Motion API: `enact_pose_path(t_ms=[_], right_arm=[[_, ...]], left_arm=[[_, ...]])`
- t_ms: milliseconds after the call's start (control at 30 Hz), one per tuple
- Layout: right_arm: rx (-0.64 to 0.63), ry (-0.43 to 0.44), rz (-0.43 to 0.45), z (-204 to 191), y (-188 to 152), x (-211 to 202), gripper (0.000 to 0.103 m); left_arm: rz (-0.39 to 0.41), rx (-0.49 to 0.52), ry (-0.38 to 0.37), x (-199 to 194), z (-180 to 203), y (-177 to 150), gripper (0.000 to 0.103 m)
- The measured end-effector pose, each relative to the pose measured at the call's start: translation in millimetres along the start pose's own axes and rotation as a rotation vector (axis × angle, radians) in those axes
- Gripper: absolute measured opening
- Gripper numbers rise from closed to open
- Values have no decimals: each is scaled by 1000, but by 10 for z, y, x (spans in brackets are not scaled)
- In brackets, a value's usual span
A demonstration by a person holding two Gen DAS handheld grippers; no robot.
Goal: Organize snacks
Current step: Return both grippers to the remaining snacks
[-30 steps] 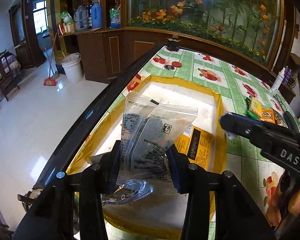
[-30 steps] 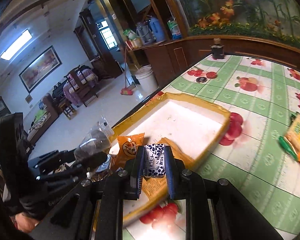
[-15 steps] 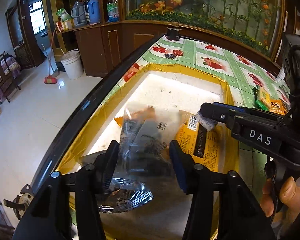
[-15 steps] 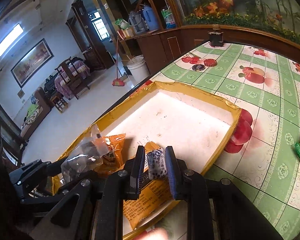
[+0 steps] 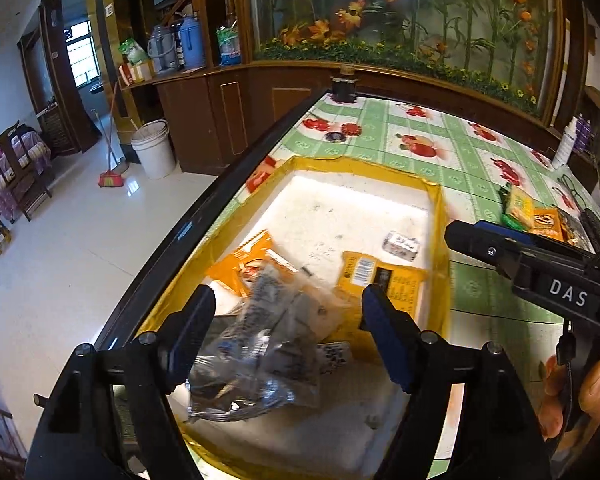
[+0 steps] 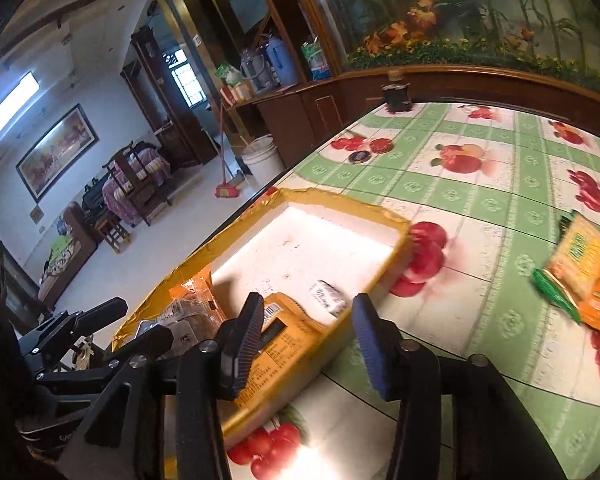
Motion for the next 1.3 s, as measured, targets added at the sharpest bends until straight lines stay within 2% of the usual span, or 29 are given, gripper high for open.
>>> enact_pose_path(t_ms=[67,167,467,533,600,733,833,867,1000,1067,1100,1200,1300], right_arm=[[24,-11,16,117,-37,-122,55],[70,-30,34,330,-116,-294,55],[233,-171,110,1203,-483,-992,58],[296,-174,156,1393,-559,-1155,58],[351,-199,212,1532,-620,-1313,63],[388,-248,323,1626,-651,-1548,66],[422,-219,397,1657,-631,-1673,72],[430,-223,417,1662,-620,-1707,77],[486,-258,536,1691,-633,-1909,86],[524,-303,600,1729,-670,-2050,89],[544,-339,617,1744,-677,-2106,90],[621,-425,643,1844,-744,-2236,92],[765,-493,590,2031,-836,-2249,94]], left_arm=[[2,16,-19,-28,115,7,76],[0,38,-52,-58,303,12,76],[-8,115,-159,-109,963,-4,76],[-15,124,-184,-124,1090,-11,76],[-18,133,-205,-151,1203,-28,76],[-21,149,-229,-212,1357,-80,76],[-1,98,-291,-291,1468,-168,76],[16,51,-331,-326,1513,-209,76],[57,-229,-479,-426,1545,-378,76],[94,-373,-536,-484,1500,-434,76],[96,-414,-553,-507,1504,-443,76],[55,-380,-603,-580,1693,-415,76],[-13,-361,-682,-650,1887,-427,75]])
Point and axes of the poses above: each gripper's, at about its wrist camera, not at the fingertips, and x roughly the way its jaws point, z to its right, y to its top, the point moved 4 cm from there along x, roughly the way its jaws point, and after that the axes turned 7 degrees about -x, right-handed, at the moved point
